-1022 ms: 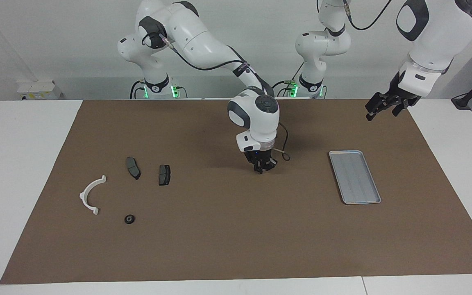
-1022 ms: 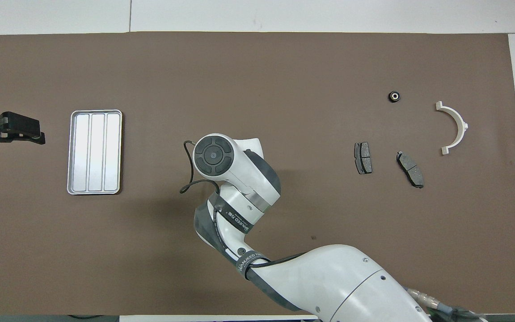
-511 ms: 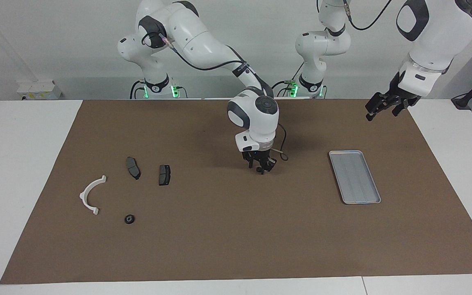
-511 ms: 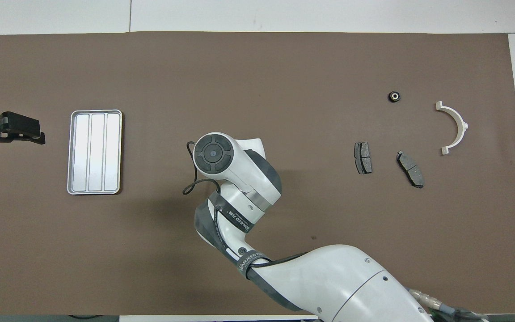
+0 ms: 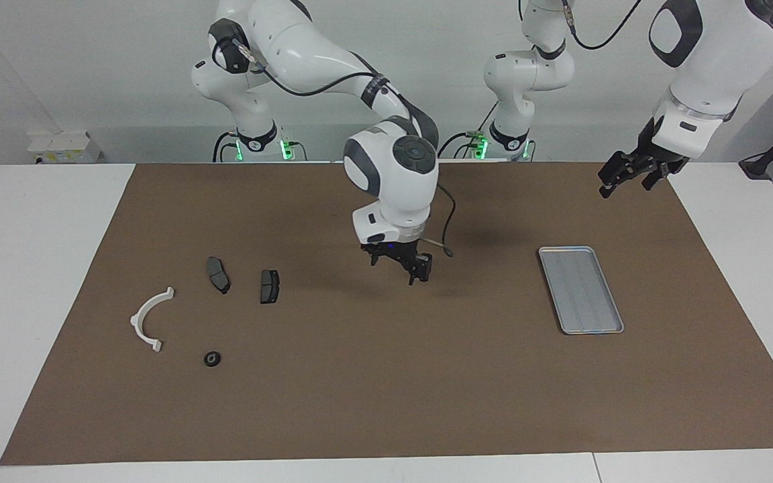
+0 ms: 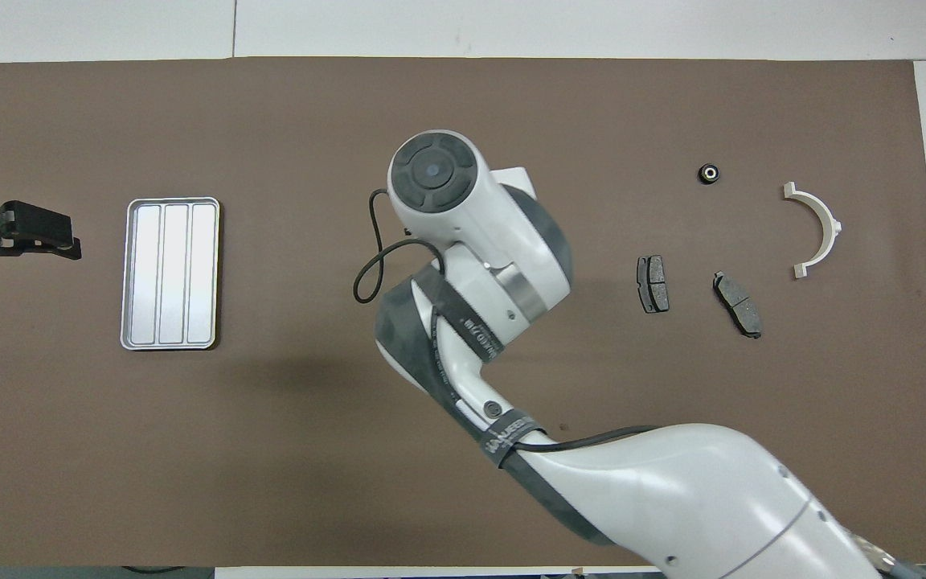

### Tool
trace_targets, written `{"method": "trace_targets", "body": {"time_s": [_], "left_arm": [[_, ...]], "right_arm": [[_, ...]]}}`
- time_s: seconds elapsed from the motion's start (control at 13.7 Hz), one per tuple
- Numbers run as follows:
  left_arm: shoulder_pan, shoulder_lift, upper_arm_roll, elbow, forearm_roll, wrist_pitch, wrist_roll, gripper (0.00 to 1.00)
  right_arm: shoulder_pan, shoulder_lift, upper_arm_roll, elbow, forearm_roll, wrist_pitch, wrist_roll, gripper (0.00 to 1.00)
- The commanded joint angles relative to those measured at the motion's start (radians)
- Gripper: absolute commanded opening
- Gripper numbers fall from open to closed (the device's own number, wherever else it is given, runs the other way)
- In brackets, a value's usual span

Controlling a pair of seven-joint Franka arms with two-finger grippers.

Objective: Pick bearing gear from pile to tray
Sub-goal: 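Lower the black ring onto the table center and open the right gripper, then reach the left gripper to the ring while the right gripper withdraws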

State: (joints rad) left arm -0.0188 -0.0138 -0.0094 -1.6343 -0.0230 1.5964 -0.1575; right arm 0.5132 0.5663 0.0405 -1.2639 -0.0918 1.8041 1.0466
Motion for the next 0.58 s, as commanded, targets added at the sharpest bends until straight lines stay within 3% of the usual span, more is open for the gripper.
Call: {"method": "trace_targets", "body": {"time_s": [0.0,0.22,0.37,0.51], "left_arm": [[-0.001,-0.015,0.0,-0.006,0.003,-0.021,0.003,1.0],[-0.021,-0.034,-0.001,-0.051,0.003,0.032,-0.02,1.0],[-0.116,-0.051,-0.003,-0.126,0.003,0.158,-0.206,1.0],[-0.199,-0.002,-0.004,-0.124,-0.003,0.206,-0.319,1.0]], "right_arm": [[-0.146,-0.075,0.022,-0.003,0.043,-0.099,-0.297,1.0],[-0.304,-0.109,0.021,-0.003,0.043,-0.146,-0.64,1.0],[-0.401,-0.108,0.019,-0.015,0.043,-0.111,-0.851,1.0],[-0.475,-0.099,0.019,-0.047,0.037,-0.053,-0.976,1.0]]}}
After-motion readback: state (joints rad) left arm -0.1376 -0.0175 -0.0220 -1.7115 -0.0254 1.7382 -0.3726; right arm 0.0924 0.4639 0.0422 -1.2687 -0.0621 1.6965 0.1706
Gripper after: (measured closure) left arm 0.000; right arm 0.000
